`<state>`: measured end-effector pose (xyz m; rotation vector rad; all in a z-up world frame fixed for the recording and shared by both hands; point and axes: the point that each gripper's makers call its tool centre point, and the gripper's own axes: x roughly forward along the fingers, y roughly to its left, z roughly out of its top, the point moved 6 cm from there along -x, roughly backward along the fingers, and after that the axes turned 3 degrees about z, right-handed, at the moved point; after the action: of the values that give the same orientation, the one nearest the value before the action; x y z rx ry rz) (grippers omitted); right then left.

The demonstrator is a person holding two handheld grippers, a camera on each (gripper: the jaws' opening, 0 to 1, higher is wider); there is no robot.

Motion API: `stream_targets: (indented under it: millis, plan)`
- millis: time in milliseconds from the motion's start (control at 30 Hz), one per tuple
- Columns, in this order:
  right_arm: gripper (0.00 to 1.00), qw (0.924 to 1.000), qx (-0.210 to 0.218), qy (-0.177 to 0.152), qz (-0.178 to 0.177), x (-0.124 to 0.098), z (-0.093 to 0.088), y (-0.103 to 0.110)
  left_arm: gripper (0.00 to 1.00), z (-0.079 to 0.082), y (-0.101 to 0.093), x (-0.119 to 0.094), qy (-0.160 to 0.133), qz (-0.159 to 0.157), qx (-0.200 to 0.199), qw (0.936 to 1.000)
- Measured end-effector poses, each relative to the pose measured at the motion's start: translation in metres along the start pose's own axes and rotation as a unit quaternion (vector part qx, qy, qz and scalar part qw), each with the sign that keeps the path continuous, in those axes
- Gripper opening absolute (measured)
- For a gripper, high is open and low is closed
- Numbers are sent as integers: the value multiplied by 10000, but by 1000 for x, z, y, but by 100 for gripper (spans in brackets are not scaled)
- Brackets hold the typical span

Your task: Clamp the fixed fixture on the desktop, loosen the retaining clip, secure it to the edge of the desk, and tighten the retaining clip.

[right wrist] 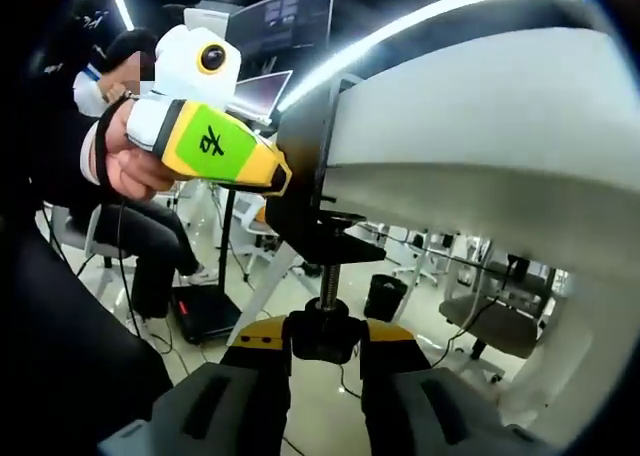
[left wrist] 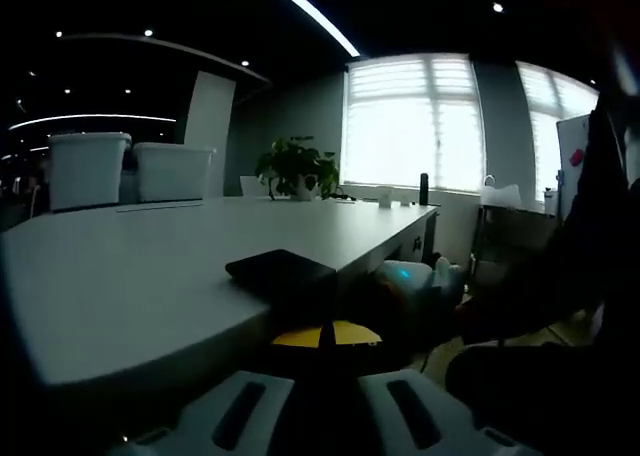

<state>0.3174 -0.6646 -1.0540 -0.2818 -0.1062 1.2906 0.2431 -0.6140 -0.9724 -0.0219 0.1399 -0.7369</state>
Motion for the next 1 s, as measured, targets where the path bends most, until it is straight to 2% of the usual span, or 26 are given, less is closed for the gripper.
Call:
stream_targets:
  millis: [67,167,267,300,333,433,467,500,633,700,767,900,1000]
  plan:
    - [25,9998,-138,77,-146,-1,1,1,1,0,1,0,-12,-30,-57,10000]
    - [38,9966,-478,271,-611,-3,3,-1,1,-1,0,0,-68,-59,-131,9999]
    - [59,9919,233,88,-1244,-7,13,2,1,-1,0,0,-94,-30,-159,9998]
    - [67,9889,457,129,-1407,-8,13,6,1,-1,0,-1,-96,-30,-170,9998]
    - [70,9851,541,211,-1620,-10,13,8,1,-1,0,-1,-96,-27,-186,9998]
    - [68,9675,666,348,-2415,-19,19,22,1,-1,0,-1,-93,-17,-114,9999]
    - [69,9603,709,453,-2659,-19,16,26,1,0,0,-1,-87,-24,-81,9999]
    - [70,9500,870,525,-2953,-21,13,29,1,1,0,-2,-115,-34,-87,9999]
    - [71,9219,1210,548,-3640,-19,14,40,1,3,2,-5,-218,-37,-85,9997]
    - [71,9164,1241,559,-3765,-14,17,46,1,4,4,-6,-249,-69,-138,9996]
    - [71,9130,1240,615,-3836,-5,15,43,1,3,4,-6,-267,-103,-166,9995]
    - [77,9049,1259,709,-4003,-2,15,42,1,3,2,-2,-295,-162,-165,9993]
    - [76,9008,1294,783,-4070,0,13,40,1,3,1,-3,-314,-185,-199,9991]
